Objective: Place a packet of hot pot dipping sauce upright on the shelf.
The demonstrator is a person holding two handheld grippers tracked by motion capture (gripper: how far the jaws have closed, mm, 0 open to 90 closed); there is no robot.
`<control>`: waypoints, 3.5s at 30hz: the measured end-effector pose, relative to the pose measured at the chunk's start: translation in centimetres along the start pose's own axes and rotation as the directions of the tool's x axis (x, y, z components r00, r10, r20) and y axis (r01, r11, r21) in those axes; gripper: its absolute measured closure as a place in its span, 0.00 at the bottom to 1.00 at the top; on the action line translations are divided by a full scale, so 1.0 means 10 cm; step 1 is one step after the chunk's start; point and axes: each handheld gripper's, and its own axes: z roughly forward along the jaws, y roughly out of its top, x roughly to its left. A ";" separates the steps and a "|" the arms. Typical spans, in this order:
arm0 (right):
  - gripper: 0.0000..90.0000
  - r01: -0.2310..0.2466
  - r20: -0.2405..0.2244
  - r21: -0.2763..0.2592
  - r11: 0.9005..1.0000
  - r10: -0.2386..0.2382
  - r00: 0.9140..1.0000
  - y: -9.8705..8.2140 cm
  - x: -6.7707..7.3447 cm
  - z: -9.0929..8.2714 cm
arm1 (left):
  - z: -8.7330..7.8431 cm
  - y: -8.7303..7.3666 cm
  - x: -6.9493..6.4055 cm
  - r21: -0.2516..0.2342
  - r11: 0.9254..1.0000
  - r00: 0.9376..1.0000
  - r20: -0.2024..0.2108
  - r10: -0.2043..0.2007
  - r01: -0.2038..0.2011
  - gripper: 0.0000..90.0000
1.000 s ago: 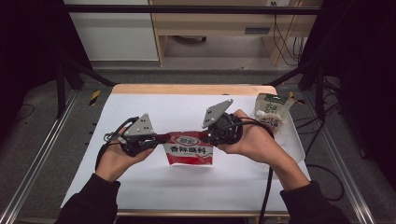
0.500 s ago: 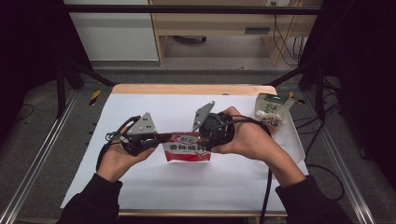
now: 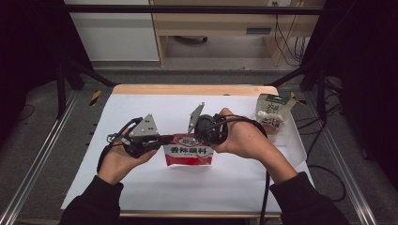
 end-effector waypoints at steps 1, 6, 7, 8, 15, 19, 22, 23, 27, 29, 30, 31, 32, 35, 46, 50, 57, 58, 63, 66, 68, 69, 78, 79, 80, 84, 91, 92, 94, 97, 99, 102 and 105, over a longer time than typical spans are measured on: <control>0.99 0.000 0.001 0.003 1.000 0.000 1.000 0.00 -0.01 -0.01 | 0.00 0.00 0.00 -0.004 1.000 1.000 0.002 -0.002 0.002 0.99; 0.99 -0.015 0.017 0.005 1.000 0.014 1.000 0.01 -0.05 -0.04 | 0.01 -0.05 0.01 -0.063 0.998 1.000 -0.016 -0.022 0.021 0.86; 0.99 -0.020 0.016 0.011 1.000 0.020 1.000 0.00 -0.07 -0.06 | 0.01 -0.05 0.01 -0.069 0.997 0.999 -0.022 -0.026 0.025 0.78; 1.00 -0.024 0.022 0.014 1.000 0.024 0.999 0.00 -0.09 -0.07 | 0.01 -0.06 0.01 -0.085 0.996 0.999 -0.021 -0.037 0.035 0.71; 0.99 -0.063 0.019 0.001 0.998 0.063 0.998 -0.09 -0.23 -0.22 | 0.02 -0.18 0.01 -0.118 0.991 0.996 -0.055 -0.074 0.067 0.37; 0.99 -0.081 0.030 -0.008 0.997 0.081 0.996 -0.15 -0.28 -0.30 | 0.00 -0.31 0.02 -0.131 0.988 0.992 -0.082 -0.098 0.087 0.29; 0.99 -0.104 0.040 -0.027 0.994 0.105 0.994 -0.23 -0.32 -0.39 | -0.01 -0.46 0.00 -0.123 0.987 0.989 -0.098 -0.112 0.100 0.22; 0.99 -0.107 0.044 -0.034 0.994 0.108 0.993 -0.26 -0.34 -0.43 | -0.01 -0.50 0.00 -0.118 0.987 0.988 -0.102 -0.118 0.106 0.21; 0.99 -0.132 0.061 -0.052 0.990 0.135 0.989 -0.39 -0.41 -0.56 | 0.00 -0.74 -0.06 -0.081 0.990 0.982 -0.136 -0.130 0.119 0.15; 0.99 -0.150 0.071 -0.063 0.987 0.154 0.985 -0.47 -0.44 -0.64 | 0.00 -0.86 -0.09 -0.077 0.988 0.979 -0.148 -0.141 0.131 0.14; 0.99 -0.153 0.078 -0.072 0.986 0.158 0.984 -0.50 -0.45 -0.68 | -0.01 -0.92 -0.11 -0.078 0.987 0.977 -0.153 -0.149 0.138 0.13; 0.99 -0.163 0.085 -0.078 0.984 0.169 0.982 -0.54 -0.46 -0.72 | 0.00 -0.98 -0.12 -0.077 0.987 0.975 -0.161 -0.154 0.143 0.12; 0.99 -0.172 0.090 -0.081 0.982 0.179 0.980 -0.57 -0.47 -0.76 | 0.00 -1.03 -0.13 -0.074 0.986 0.972 -0.175 -0.160 0.149 0.11; 0.99 -0.184 0.108 -0.097 0.978 0.194 0.975 -0.67 -0.50 -0.86 | 0.01 -1.17 -0.11 -0.051 0.985 0.962 -0.210 -0.172 0.165 0.09; 0.99 -0.238 0.162 -0.129 0.963 0.257 0.953 -0.98 -0.56 -1.15 | -0.02 -1.47 -0.01 -0.067 0.968 0.933 -0.259 -0.251 0.242 0.07; 1.00 -0.253 0.182 -0.149 0.956 0.278 0.943 -1.09 -0.57 -1.26 | -0.04 -1.50 0.01 -0.068 0.966 0.928 -0.269 -0.259 0.250 0.07; 1.00 -0.275 0.200 -0.160 0.948 0.304 0.931 -1.26 -0.56 -1.36 | -0.04 -1.53 0.03 -0.059 0.965 0.926 -0.273 -0.262 0.256 0.07; 1.00 -0.283 0.201 -0.159 0.946 0.311 0.929 -1.28 -0.56 -1.38 | -0.04 -1.53 0.03 -0.059 0.965 0.925 -0.274 -0.262 0.256 0.07; 1.00 -0.308 0.216 -0.165 0.937 0.339 0.916 -1.43 -0.57 -1.43 | -0.05 -1.55 0.05 -0.061 0.963 0.923 -0.276 -0.269 0.262 0.07; 1.00 -0.320 0.221 -0.162 0.933 0.351 0.910 -1.51 -0.57 -1.45 | -0.05 -1.55 0.05 -0.059 0.963 0.923 -0.277 -0.267 0.261 0.07; 1.00 -0.328 0.219 -0.161 0.931 0.357 0.908 -1.56 -0.57 -1.46 | -0.05 -1.55 0.05 -0.059 0.963 0.923 -0.276 -0.267 0.261 0.06; 1.00 -0.330 0.223 -0.160 0.930 0.360 0.906 -1.58 -0.57 -1.47 | -0.05 -1.55 0.05 -0.060 0.963 0.923 -0.276 -0.268 0.261 0.06; 1.00 -0.374 0.226 -0.143 0.916 0.398 0.889 -1.85 -0.56 -1.44 | -0.06 -1.57 0.06 -0.059 0.962 0.921 -0.277 -0.273 0.267 0.06; 1.00 -0.381 0.222 -0.143 0.914 0.404 0.887 -1.89 -0.55 -1.43 | -0.06 -1.57 0.06 -0.057 0.962 0.921 -0.277 -0.272 0.267 0.06; 1.00 -0.390 0.224 -0.140 0.910 0.413 0.883 -1.93 -0.55 -1.42 | -0.06 -1.57 0.06 -0.055 0.962 0.922 -0.276 -0.272 0.267 0.06; 1.00 -0.415 0.226 -0.128 0.901 0.434 0.872 -2.08 -0.53 -1.38 | -0.05 -1.57 0.06 -0.054 0.962 0.923 -0.274 -0.271 0.266 0.06; 1.00 -0.458 0.215 -0.113 0.881 0.472 0.855 -2.30 -0.51 -1.31 | -0.04 -1.57 0.05 -0.053 0.963 0.924 -0.271 -0.269 0.265 0.06; 1.00 -0.464 0.212 -0.111 0.879 0.477 0.853 -2.33 -0.51 -1.29 | -0.04 -1.57 0.05 -0.053 0.963 0.924 -0.271 -0.269 0.264 0.06; 1.00 -0.471 0.214 -0.111 0.875 0.483 0.849 -2.36 -0.51 -1.25 | -0.04 -1.57 0.05 -0.053 0.963 0.925 -0.268 -0.269 0.265 0.06; 1.00 -0.483 0.202 -0.108 0.869 0.495 0.845 -2.40 -0.51 -1.17 | -0.04 -1.56 0.05 -0.055 0.963 0.925 -0.268 -0.269 0.265 0.06; 1.00 -0.491 0.194 -0.106 0.865 0.502 0.843 -2.43 -0.51 -1.12 | -0.04 -1.56 0.05 -0.055 0.963 0.925 -0.267 -0.270 0.265 0.06; 1.00 -0.503 0.181 -0.104 0.858 0.513 0.839 -2.47 -0.51 -1.04 | -0.04 -1.57 0.05 -0.055 0.963 0.925 -0.266 -0.270 0.265 0.06; 1.00 -0.516 0.165 -0.112 0.849 0.528 0.833 -2.53 -0.50 -0.97 | -0.03 -1.56 0.05 -0.055 0.963 0.926 -0.265 -0.270 0.265 0.06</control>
